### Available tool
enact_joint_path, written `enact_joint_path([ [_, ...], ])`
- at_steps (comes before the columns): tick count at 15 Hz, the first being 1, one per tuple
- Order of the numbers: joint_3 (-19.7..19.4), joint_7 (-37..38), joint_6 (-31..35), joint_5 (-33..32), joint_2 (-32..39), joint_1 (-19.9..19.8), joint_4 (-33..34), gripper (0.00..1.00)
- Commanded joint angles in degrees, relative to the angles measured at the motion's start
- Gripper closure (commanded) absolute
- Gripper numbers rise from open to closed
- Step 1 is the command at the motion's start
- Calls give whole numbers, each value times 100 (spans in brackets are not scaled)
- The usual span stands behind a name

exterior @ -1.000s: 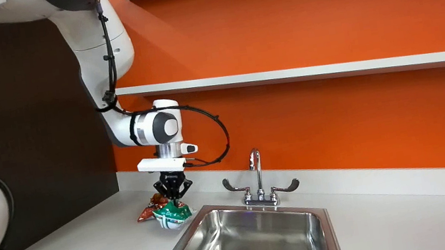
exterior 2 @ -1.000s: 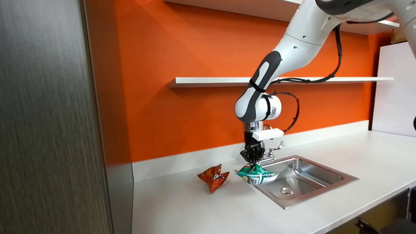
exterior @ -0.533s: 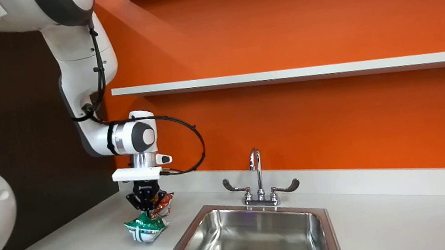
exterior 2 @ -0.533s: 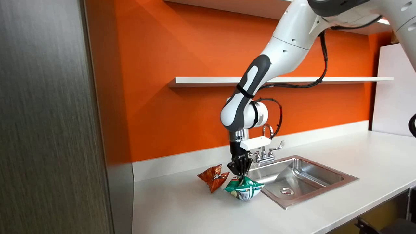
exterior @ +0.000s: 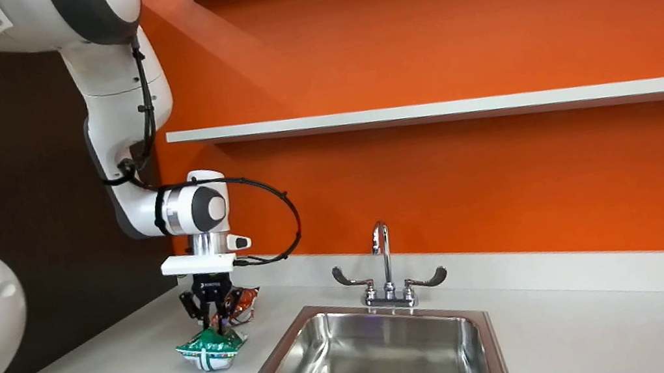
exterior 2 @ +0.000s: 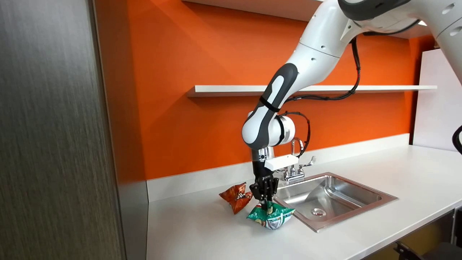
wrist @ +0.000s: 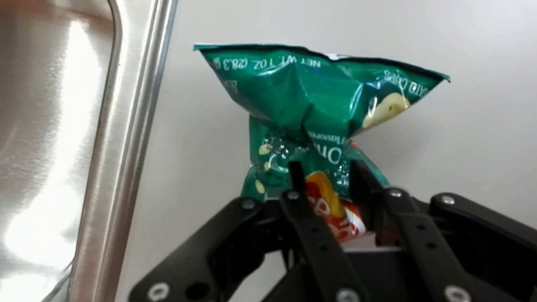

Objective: Pick up the snack from the sink and place it on the counter

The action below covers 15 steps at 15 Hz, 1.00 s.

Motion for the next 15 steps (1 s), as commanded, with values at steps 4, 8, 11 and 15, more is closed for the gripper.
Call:
enact_joint_path([
  [4,39,306,-316,-93,-839,-44,-269,13],
  [8,64,572,-355,-1,-1479,-33,-631,0],
  [11,85,804,-448,69,-2044,-28,-1015,0],
  [15,138,1036,-589,252,-2915,-23,-1612,0],
])
